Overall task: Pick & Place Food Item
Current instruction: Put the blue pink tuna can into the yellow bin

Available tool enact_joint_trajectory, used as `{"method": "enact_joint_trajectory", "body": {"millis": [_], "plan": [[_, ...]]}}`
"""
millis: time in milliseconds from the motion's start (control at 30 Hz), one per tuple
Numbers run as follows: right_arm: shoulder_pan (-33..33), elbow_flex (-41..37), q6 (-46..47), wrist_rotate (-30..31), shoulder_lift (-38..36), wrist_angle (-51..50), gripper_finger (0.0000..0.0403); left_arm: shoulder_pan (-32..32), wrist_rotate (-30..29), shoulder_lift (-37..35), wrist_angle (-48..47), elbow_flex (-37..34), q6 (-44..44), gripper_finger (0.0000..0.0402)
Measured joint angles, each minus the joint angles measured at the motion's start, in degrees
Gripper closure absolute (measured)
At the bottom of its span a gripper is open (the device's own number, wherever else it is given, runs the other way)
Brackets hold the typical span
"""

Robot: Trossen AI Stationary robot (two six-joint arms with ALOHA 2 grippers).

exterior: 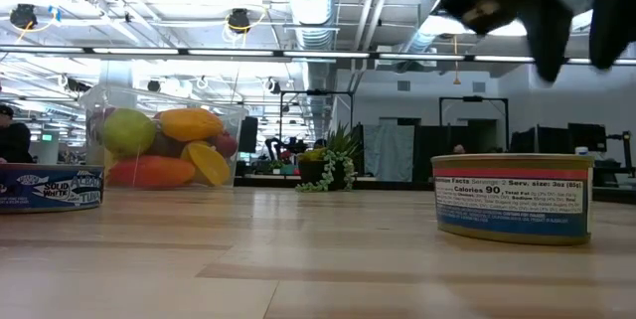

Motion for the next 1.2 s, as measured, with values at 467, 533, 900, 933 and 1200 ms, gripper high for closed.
{"method": "enact_joint_trajectory", "body": {"millis": [467, 533, 900, 933, 1200], "plan": [[1.84, 1.92, 1.69, 5.66, 11.82, 3.87, 0.0284, 0.00, 0.00, 0.02, -1.38, 0.00, -0.64, 0.0183], [0.92, 1.96, 1.26, 5.74, 12.09, 3.18, 0.0289, 0.02, 0.00, 0.02, -1.40, 0.00, -0.66, 0.0183], [-9.48, 1.50, -1.76, 9.68, 10.04, 0.00, 0.0295, 0.02, 0.00, 0.02, -1.52, 0.00, -0.63, 0.0183], [-10.15, 1.50, -1.76, 9.67, 10.02, 0.06, 0.0295, 0.02, 0.00, 0.02, -1.56, 0.00, -0.63, 0.0183], [-11.14, 1.48, 0.22, 10.21, 10.00, 0.63, 0.0297, 0.00, 0.02, 0.02, -2.04, 0.00, -0.61, 0.0183]]}}
